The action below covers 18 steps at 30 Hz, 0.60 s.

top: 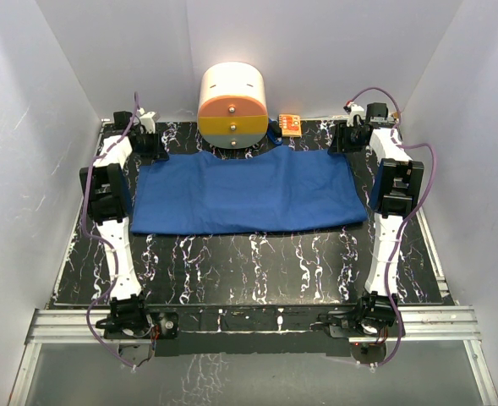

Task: Open and lay out the surgical kit
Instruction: Open the surgical kit at the center of the board.

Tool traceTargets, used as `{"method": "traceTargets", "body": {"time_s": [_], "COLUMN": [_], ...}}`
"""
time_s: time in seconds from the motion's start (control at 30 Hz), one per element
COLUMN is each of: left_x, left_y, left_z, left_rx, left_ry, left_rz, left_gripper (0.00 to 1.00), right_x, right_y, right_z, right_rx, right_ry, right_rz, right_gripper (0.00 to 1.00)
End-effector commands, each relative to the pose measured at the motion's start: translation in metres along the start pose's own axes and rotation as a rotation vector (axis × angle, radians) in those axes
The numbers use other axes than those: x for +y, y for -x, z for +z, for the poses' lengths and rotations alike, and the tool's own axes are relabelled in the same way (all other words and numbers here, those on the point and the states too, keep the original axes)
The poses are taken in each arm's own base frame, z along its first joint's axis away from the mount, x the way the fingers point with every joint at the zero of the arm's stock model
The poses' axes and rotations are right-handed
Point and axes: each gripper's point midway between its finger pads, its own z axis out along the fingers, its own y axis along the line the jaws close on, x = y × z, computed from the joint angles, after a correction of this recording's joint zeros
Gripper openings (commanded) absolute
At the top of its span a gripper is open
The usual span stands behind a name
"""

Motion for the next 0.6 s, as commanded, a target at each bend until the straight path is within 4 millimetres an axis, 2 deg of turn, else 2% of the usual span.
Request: {"method": "traceTargets", "body": {"time_s": [0.0,0.13,0.37,0.57], "left_x": [-0.015,-0.024,-0.047,-0.067], "left_y": [0.008,0.027,0.056,0.075], "left_z": [0.000,-0.015,-0.045,-0.075], "left_rx": [-0.016,-0.062,-0.138,-0.206], "left_ry": [-0.063,-0.075,-0.109,-0.129], "left_rz": [-0.007,0.026,0.089,0.173], "left_gripper": [0.15,0.00,0.00,0.00], "right_x": [0.007,0.009,0.014,0.023], "right_y": [-0.016,-0.012,0.000,0.017], "right_z": [0.009,0.005,-0.005,-0.022], "right_rx": [0.048,0.043,0.022,-0.013], "right_ry": [0.019,0.017,0.019,0.019], "right_rz": [0.028,0.024,0.005,-0.016], "right_gripper": [0.47,0.47,0.50,0.54]}}
